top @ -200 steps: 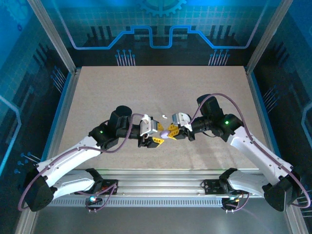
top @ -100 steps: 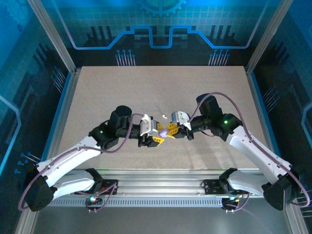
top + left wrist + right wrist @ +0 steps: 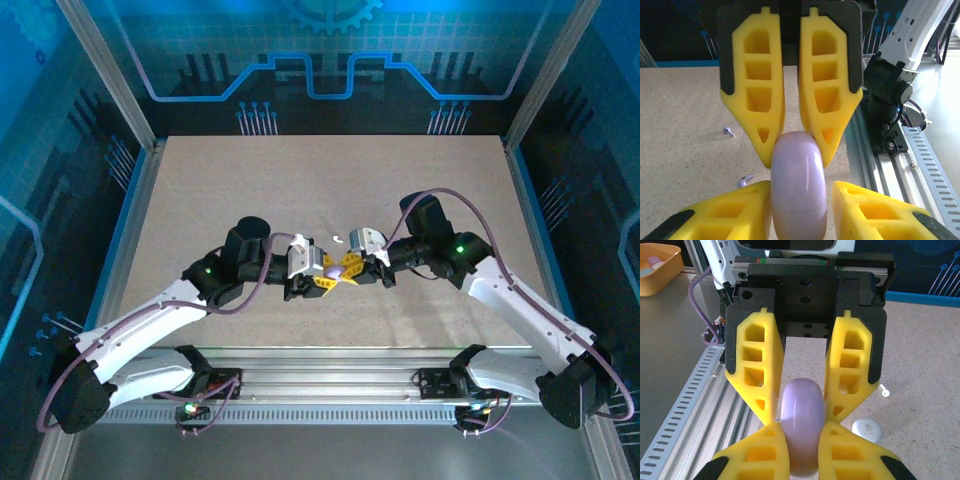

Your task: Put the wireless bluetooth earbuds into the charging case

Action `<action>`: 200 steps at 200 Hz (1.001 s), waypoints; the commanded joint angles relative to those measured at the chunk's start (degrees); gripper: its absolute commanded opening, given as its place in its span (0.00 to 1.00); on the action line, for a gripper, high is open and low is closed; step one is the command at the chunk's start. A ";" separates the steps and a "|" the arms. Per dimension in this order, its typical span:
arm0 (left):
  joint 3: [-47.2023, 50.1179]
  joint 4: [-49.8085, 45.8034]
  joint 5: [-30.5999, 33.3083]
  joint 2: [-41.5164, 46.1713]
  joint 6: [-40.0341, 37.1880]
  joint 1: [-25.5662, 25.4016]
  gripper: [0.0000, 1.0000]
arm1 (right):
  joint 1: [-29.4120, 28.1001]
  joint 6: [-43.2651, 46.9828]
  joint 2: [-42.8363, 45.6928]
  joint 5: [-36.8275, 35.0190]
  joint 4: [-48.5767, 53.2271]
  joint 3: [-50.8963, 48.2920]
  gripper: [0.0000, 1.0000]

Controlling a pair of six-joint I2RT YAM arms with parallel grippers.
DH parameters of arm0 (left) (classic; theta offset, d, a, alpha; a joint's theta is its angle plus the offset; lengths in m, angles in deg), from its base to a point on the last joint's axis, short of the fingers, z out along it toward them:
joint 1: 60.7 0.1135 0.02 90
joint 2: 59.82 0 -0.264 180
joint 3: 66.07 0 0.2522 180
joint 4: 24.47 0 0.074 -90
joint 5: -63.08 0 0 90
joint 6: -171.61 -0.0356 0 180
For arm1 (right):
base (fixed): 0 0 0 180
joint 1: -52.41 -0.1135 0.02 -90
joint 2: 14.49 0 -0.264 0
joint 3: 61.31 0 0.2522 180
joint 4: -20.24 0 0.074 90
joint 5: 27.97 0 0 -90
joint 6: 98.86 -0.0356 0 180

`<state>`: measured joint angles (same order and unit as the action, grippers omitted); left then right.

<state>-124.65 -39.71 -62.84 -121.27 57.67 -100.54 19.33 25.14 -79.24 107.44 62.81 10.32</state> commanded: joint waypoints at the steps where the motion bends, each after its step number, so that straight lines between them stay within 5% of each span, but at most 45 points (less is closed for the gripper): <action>1: 0.35 0.42 -0.03 1.01 0.27 -0.41 0.31 | -0.77 -0.89 -0.29 1.35 -0.52 1.97 0.11; 59: -0.16 -1.14 0.50 0.88 -0.65 -0.34 0.26 | -0.81 -1.47 0.81 0.64 -1.93 1.55 0.11; 80: -0.15 -1.16 0.74 0.64 -0.58 -0.40 0.41 | -0.79 -1.75 1.29 0.47 -2.62 1.18 0.11; 113: -0.27 -1.09 0.94 0.43 -0.49 -0.38 0.43 | -0.76 -1.74 1.38 0.25 -2.45 1.18 0.10; 200: -0.40 -0.76 1.66 0.95 0.38 -0.41 0.31 | -0.82 -1.83 1.12 0.42 -2.52 1.15 0.10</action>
<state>-124.65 -40.58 -61.57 -121.27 57.67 -100.58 19.31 24.13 -78.72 107.20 61.33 10.32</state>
